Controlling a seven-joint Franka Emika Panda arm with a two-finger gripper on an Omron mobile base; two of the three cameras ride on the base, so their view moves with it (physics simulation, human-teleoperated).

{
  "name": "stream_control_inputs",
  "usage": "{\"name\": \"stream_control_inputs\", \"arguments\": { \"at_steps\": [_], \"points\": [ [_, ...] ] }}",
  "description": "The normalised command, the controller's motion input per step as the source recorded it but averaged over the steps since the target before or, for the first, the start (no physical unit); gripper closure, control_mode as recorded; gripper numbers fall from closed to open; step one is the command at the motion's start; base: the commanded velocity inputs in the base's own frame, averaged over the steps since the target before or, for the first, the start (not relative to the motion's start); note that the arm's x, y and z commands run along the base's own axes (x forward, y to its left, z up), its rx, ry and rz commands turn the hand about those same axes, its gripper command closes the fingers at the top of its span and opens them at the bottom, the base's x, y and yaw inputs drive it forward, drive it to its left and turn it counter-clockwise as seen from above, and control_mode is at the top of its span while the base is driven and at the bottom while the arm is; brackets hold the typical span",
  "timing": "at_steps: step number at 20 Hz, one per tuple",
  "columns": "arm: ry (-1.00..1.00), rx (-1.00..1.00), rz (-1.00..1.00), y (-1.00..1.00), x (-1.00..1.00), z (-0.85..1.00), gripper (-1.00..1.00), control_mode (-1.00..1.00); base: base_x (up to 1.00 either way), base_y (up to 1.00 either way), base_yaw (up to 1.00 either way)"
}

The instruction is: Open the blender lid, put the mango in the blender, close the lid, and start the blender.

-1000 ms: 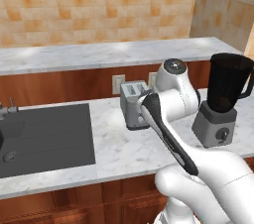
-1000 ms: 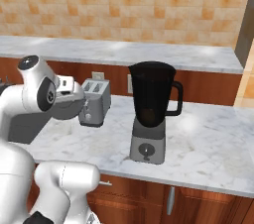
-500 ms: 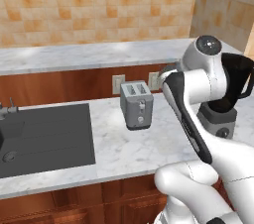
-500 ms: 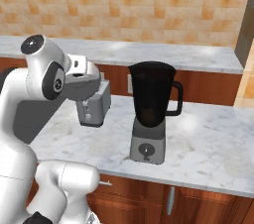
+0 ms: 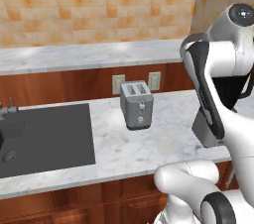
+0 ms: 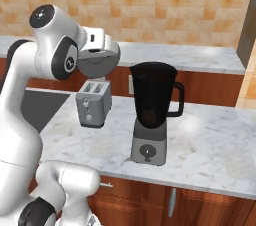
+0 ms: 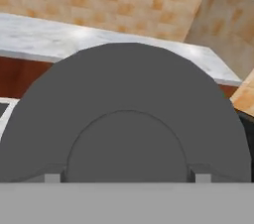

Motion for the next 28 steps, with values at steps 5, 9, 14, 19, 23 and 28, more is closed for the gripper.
{"name": "stream_control_inputs", "arguments": {
  "at_steps": [5, 9, 14, 19, 23, 28],
  "points": [
    [-0.03, 0.00, -0.06, -0.65, 0.00, 0.66, 1.00, -1.00, 0.00, 0.00, 0.00],
    [0.03, 0.01, -0.06, -0.81, 0.14, 0.21, 1.00, -1.00, 0.00, 0.00, 0.00],
    [0.25, 0.04, 0.00, -0.74, 0.42, -0.09, 1.00, -1.00, 0.00, 0.00, 0.00],
    [0.36, 0.01, 0.02, -0.42, 0.46, -0.13, 1.00, -1.00, 0.00, 0.00, 0.00],
    [0.35, 0.00, 0.06, -0.15, 0.48, -0.27, 1.00, -1.00, 0.00, 0.00, 0.00],
    [0.26, 0.01, 0.08, -0.16, 0.18, -0.28, 1.00, -1.00, 0.00, 0.00, 0.00]
  ]
}}
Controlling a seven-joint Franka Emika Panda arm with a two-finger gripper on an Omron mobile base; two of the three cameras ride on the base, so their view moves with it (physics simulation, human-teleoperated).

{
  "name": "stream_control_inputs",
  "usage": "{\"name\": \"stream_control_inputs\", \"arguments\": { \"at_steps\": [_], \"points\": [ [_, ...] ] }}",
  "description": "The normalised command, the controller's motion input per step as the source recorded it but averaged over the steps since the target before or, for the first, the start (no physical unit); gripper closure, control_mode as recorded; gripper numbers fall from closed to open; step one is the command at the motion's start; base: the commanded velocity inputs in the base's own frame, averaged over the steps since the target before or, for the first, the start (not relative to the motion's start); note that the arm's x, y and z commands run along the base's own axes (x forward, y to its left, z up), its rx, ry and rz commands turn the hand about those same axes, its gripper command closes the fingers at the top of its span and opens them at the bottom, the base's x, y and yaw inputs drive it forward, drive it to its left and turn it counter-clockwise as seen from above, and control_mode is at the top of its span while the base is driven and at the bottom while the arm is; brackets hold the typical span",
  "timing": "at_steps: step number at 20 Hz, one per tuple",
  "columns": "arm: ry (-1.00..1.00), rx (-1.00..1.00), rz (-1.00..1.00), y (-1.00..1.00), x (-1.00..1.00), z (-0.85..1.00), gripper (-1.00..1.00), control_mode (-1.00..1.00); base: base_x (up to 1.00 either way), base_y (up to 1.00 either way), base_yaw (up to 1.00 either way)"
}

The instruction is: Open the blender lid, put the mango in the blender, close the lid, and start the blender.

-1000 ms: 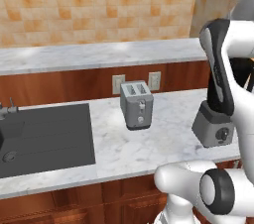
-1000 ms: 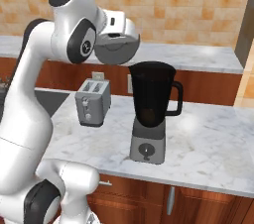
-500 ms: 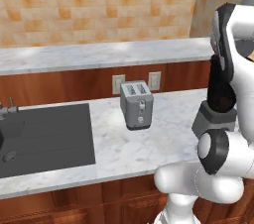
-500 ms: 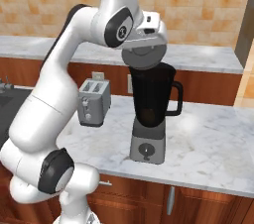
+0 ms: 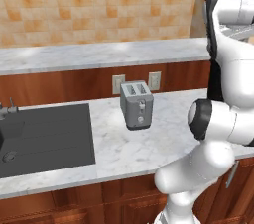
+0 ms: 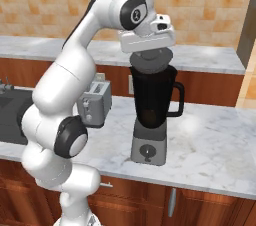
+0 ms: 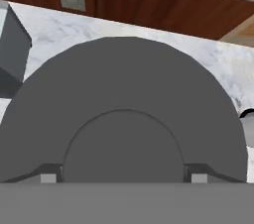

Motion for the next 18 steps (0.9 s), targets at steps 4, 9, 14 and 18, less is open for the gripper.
{"name": "stream_control_inputs", "arguments": {
  "at_steps": [4, 9, 14, 18],
  "points": [
    [0.10, 0.04, 0.08, -0.01, 0.00, -0.34, 1.00, -1.00, 0.00, 0.00, 0.00],
    [0.03, 0.07, 0.07, -0.01, -0.02, -0.27, 1.00, -1.00, 0.00, 0.00, 0.00],
    [0.01, 0.03, 0.04, 0.00, -0.27, -0.01, 1.00, -1.00, 0.00, 0.00, 0.00],
    [0.00, 0.00, 0.02, 0.00, -0.08, 0.03, 1.00, -1.00, 0.00, 0.00, 0.00]
  ]
}}
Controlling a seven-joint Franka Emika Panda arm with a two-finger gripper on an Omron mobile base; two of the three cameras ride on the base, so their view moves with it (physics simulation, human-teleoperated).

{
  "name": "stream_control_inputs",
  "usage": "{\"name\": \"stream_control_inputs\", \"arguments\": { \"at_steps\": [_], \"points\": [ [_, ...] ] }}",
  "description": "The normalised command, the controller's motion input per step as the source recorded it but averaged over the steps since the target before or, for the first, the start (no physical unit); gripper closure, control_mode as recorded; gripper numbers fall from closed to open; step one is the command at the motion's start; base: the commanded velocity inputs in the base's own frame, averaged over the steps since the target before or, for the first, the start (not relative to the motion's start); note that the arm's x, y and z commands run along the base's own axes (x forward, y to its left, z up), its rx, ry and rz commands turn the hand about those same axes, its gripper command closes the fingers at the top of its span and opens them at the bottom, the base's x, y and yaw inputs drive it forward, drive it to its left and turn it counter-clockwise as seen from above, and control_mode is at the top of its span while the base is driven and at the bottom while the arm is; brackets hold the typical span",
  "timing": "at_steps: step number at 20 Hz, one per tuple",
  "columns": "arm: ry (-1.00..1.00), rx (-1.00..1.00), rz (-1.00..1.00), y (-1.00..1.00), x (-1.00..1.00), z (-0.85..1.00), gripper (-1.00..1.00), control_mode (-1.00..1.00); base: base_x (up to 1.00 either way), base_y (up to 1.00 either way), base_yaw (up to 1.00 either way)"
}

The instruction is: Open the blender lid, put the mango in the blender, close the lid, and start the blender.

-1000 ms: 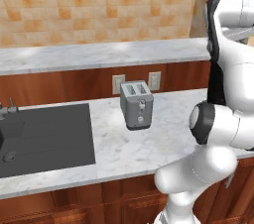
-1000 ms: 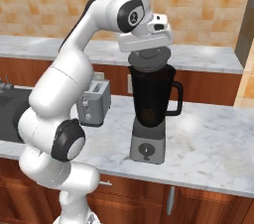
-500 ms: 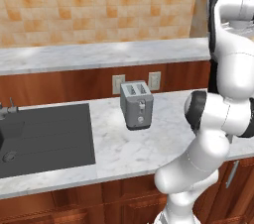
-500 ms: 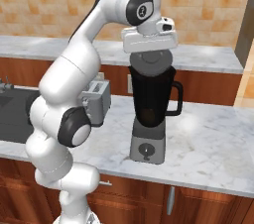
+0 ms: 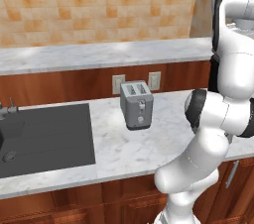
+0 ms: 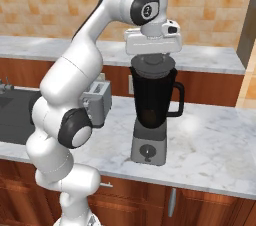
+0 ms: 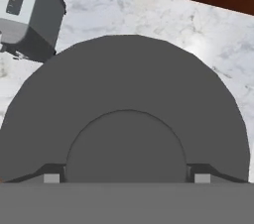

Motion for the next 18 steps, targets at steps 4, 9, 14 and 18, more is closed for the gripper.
{"name": "stream_control_inputs", "arguments": {
  "at_steps": [4, 9, 14, 18],
  "points": [
    [0.02, 0.00, 0.04, 0.00, 0.00, -0.12, 1.00, -1.00, 0.00, 0.00, 0.00],
    [0.04, 0.00, 0.04, 0.00, 0.00, -0.45, 1.00, -1.00, 0.00, 0.00, 0.00],
    [0.08, 0.00, 0.05, 0.00, 0.00, -0.52, 1.00, -1.00, 0.00, 0.00, 0.00],
    [0.00, 0.00, 0.02, -0.04, 0.00, 0.15, 1.00, -1.00, 0.00, 0.00, 0.00]
  ]
}}
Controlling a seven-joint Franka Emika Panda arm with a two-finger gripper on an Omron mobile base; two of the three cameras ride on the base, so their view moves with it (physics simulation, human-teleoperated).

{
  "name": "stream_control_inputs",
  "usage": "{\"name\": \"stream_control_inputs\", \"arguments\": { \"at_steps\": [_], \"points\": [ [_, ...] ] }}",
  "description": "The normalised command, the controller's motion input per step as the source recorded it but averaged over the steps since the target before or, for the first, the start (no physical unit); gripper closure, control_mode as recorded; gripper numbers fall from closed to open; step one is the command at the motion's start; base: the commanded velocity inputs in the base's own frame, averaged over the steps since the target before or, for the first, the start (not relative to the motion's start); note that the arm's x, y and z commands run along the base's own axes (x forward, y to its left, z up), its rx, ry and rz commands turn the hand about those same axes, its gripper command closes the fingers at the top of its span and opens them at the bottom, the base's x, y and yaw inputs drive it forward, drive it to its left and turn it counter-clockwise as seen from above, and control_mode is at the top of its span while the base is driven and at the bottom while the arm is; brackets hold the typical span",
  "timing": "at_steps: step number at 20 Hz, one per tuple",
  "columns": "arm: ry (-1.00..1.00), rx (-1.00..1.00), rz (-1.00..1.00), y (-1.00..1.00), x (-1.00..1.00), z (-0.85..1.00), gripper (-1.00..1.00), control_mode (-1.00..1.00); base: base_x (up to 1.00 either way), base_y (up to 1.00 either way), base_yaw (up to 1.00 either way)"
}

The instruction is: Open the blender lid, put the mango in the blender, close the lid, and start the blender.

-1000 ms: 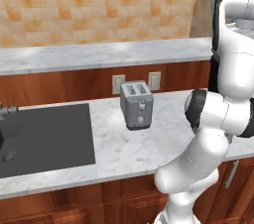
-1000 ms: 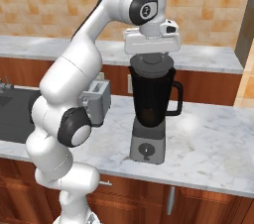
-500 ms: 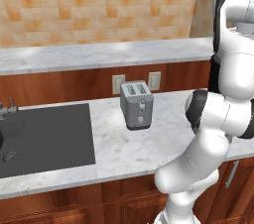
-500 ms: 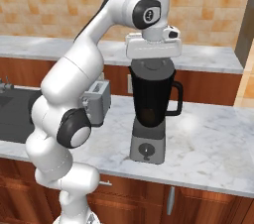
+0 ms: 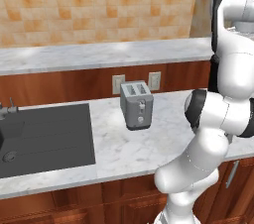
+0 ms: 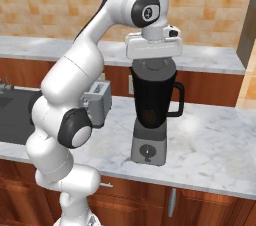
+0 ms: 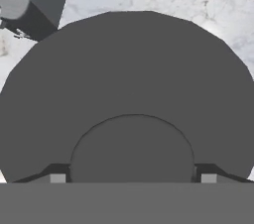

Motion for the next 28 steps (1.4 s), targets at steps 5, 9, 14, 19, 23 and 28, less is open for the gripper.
{"name": "stream_control_inputs", "arguments": {
  "at_steps": [5, 9, 14, 19, 23, 28],
  "points": [
    [0.00, 0.00, 0.03, -0.03, 0.00, 0.28, 1.00, -1.00, 0.00, 0.00, 0.00],
    [0.04, -0.02, 0.05, 0.00, 0.01, -0.29, 1.00, -1.00, 0.00, 0.00, 0.00],
    [0.16, -0.04, 0.09, 0.00, 0.01, -0.67, 1.00, -1.00, 0.00, 0.00, 0.00],
    [0.06, -0.13, 0.16, 0.00, 0.01, -0.13, 1.00, -1.00, 0.00, 0.00, 0.00],
    [0.01, -0.12, 0.15, 0.00, 0.00, 0.09, 1.00, -1.00, 0.00, 0.00, 0.00],
    [0.02, -0.11, 0.19, 0.00, 0.00, -0.03, 1.00, -1.00, 0.00, 0.00, 0.00]
  ]
}}
